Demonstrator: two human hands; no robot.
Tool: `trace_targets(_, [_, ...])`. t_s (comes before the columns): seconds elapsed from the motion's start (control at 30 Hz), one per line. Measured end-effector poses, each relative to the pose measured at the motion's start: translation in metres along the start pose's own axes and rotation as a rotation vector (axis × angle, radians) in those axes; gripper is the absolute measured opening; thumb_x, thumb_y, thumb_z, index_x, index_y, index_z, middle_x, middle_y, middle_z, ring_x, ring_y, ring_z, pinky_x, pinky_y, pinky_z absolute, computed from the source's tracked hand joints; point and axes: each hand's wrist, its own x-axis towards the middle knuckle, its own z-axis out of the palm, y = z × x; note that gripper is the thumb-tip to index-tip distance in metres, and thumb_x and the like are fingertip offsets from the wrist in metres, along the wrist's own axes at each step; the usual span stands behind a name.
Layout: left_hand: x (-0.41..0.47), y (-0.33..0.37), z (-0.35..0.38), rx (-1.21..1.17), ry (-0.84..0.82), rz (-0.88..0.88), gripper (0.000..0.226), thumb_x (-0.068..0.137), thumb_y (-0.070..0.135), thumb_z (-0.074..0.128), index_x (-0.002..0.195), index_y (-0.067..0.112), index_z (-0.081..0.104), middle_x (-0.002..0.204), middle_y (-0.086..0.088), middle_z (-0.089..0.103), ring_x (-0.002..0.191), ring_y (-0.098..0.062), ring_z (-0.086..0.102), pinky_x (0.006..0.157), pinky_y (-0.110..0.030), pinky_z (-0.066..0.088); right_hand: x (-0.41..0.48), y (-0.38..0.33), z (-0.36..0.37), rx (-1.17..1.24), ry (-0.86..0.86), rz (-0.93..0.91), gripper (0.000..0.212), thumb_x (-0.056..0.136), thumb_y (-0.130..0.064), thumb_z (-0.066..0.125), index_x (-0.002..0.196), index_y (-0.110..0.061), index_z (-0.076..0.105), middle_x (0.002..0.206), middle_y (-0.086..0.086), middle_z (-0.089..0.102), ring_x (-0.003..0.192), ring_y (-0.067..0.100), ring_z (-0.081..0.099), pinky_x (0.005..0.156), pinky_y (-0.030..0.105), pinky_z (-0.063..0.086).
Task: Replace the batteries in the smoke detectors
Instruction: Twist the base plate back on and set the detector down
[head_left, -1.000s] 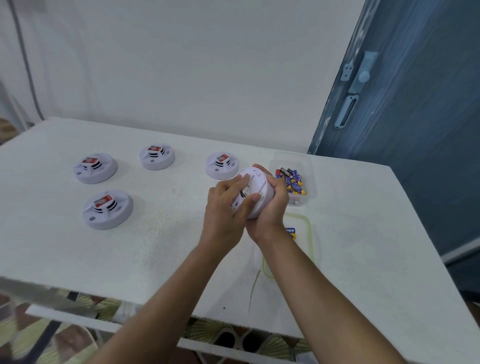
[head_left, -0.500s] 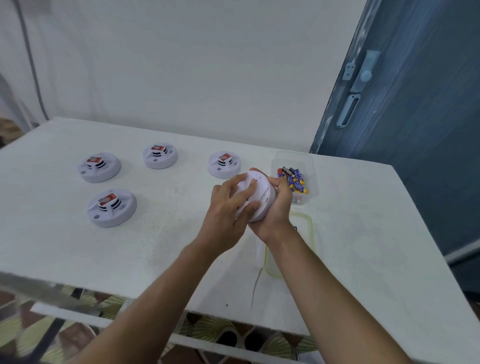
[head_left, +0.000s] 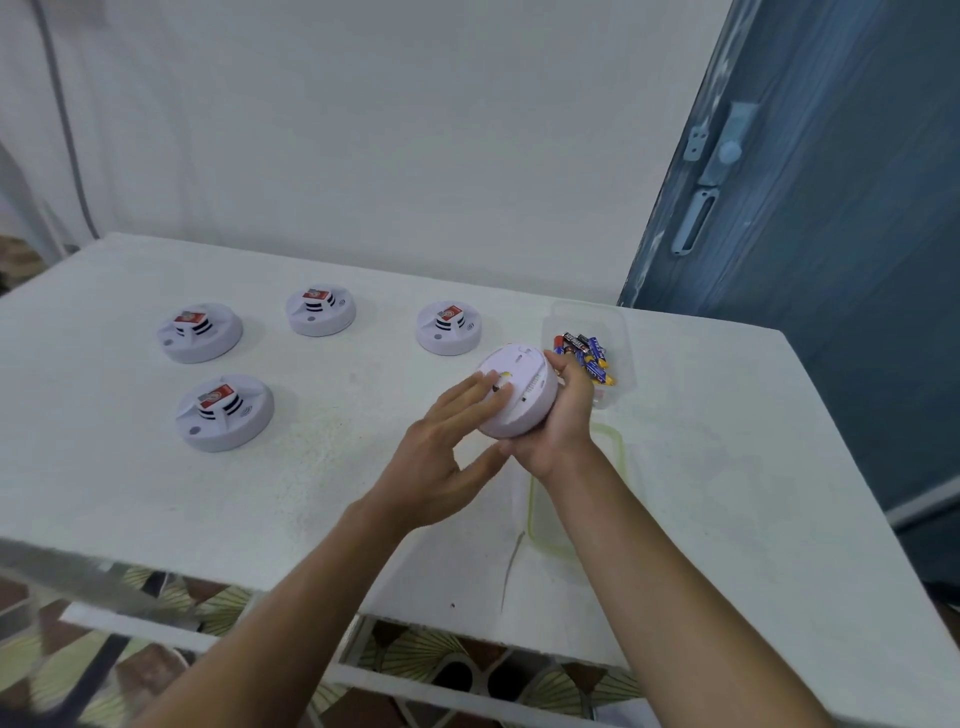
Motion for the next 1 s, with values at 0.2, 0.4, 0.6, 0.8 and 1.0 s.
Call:
trace_targets(0.2, [0.007,-0.006,-0.012,0.118,0.088,0.000,0.052,0.088,0.019,0.071,0.137,0.013,0.054,0.137,0.006,0.056,0.127,-0.009,0.052,0.102,-0.020,0.044,-0.002,0.000,0.007,-0.023,-0.017,0.082,0.047,0.100,-0.042,0.035,0.116,-0.008,0.063,0.110,0.018,0.061,0.102,0.034,0.057,0.095,0.047,0.046])
trace_targets(0.4, [0.017,0.007,-0.025,-0.180,0.186,-0.377,0.022,0.098,0.033,0.055,0.111,0.020,0.067,0.095,0.010,0.073,0.089,-0.007,0.067,0.076,-0.028,0.055,-0.005,0.000,0.011,-0.454,0.009,-0.057,0.024,0.102,-0.037,0.046,0.107,-0.024,0.066,0.102,-0.001,0.070,0.097,0.019,0.063,0.089,0.039,0.049])
trace_targets(0.6, [0.027,0.005,-0.033,-0.710,0.482,-0.694,0.026,0.094,0.023,0.063,0.101,-0.002,0.066,0.089,-0.016,0.074,0.084,-0.030,0.073,0.077,-0.041,0.060,-0.002,0.002,0.009,-0.472,0.047,-0.152,0.019,0.099,-0.025,0.059,0.112,-0.012,0.065,0.091,-0.001,0.071,0.085,0.017,0.064,0.073,0.029,0.049])
trace_targets(0.8, [0.032,0.000,-0.038,-0.637,0.431,-0.757,0.028,0.097,0.029,0.058,0.114,0.008,0.064,0.102,-0.008,0.074,0.090,-0.023,0.073,0.075,-0.036,0.060,-0.006,0.006,0.013,-0.395,0.063,-0.189,0.024,0.095,-0.015,0.067,0.115,-0.001,0.064,0.088,0.003,0.075,0.073,0.011,0.072,0.064,0.023,0.056])
trace_targets(1.0, [0.030,0.006,-0.042,-0.464,0.132,-0.612,0.057,0.081,0.018,0.076,0.122,0.048,0.049,0.121,0.016,0.062,0.093,-0.012,0.070,0.079,-0.032,0.059,-0.008,0.006,0.014,-0.400,0.080,-0.251,0.031,0.094,-0.016,0.070,0.123,-0.009,0.061,0.098,0.008,0.075,0.076,0.011,0.074,0.066,0.025,0.058])
